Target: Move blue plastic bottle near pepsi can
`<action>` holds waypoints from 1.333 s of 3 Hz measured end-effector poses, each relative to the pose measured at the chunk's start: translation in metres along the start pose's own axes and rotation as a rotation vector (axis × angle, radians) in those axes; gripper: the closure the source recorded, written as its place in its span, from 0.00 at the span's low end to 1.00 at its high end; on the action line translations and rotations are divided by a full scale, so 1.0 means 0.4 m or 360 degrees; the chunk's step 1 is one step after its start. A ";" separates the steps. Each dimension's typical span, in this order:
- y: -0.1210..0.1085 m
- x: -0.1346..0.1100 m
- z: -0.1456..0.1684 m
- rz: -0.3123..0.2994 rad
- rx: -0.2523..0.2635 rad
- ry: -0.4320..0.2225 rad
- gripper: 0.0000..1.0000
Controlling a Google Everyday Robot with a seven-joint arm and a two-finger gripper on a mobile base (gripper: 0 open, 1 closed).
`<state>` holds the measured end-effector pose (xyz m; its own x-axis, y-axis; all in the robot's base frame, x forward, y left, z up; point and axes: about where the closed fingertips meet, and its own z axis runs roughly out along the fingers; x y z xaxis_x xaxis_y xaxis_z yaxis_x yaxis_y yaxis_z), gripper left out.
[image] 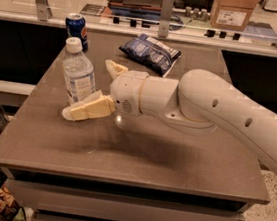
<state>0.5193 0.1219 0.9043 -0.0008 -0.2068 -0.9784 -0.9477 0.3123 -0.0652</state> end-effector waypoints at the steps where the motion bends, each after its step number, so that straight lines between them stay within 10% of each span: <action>1: 0.006 -0.005 0.038 0.0005 -0.0047 -0.0050 0.00; 2: 0.007 -0.015 0.074 0.0004 -0.0085 -0.0080 0.00; 4: 0.017 -0.021 0.081 -0.0003 -0.0096 -0.0081 0.41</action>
Offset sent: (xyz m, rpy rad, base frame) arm 0.0147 0.0443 -0.0004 0.0723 -0.0018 0.0793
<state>0.5234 0.1558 0.9059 0.0159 -0.1596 -0.9871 -0.9652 0.2552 -0.0568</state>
